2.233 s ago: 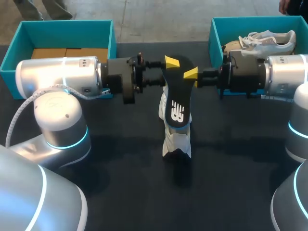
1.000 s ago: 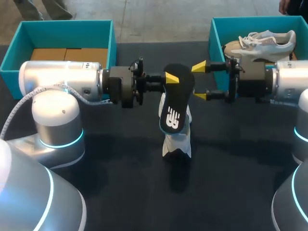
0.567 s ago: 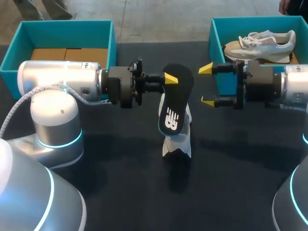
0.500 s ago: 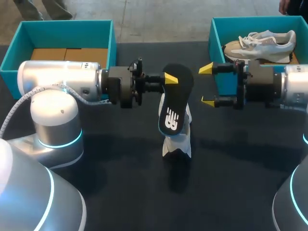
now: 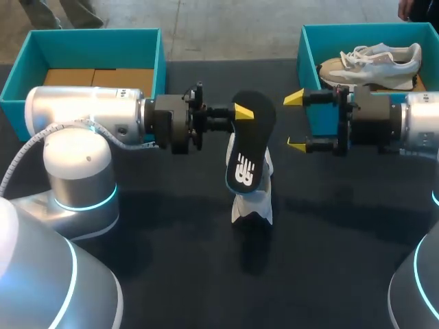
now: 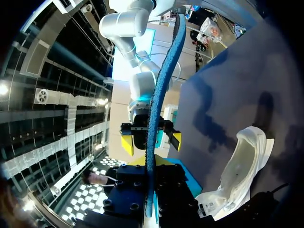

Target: Take the shoe out of the shoebox, open the shoe tongue, remove and reinsert the insole, then place the shoe into the shoebox

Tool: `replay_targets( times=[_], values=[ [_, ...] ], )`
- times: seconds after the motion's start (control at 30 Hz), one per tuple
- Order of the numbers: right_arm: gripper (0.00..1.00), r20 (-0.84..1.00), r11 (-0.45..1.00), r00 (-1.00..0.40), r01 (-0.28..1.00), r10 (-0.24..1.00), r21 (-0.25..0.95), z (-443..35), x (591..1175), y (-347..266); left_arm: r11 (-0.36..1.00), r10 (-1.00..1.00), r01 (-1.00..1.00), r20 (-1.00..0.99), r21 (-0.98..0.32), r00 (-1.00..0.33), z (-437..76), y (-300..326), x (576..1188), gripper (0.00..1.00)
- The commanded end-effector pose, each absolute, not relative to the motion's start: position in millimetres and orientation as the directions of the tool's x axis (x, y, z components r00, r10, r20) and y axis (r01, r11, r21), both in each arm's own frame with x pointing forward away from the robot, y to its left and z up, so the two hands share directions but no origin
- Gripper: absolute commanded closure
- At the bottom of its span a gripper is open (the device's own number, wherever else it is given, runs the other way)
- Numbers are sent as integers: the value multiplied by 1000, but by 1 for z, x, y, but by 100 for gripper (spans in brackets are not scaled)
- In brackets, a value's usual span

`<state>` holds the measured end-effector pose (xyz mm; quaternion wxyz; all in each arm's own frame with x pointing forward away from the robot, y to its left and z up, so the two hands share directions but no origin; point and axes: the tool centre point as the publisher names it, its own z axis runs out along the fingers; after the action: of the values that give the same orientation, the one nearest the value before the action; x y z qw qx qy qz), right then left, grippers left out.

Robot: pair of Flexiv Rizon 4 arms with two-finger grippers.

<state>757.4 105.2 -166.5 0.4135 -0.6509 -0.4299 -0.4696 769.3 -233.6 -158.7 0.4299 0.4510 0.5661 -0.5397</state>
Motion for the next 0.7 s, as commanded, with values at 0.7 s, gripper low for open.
replay_targets(
  times=[0.7],
  values=[
    [0, 948, -249, 106, 968, 299, -30, -200, 729, 105, -20, 3, 703, -704, -711, -711, -185, -215, 756, 100]
  ],
)
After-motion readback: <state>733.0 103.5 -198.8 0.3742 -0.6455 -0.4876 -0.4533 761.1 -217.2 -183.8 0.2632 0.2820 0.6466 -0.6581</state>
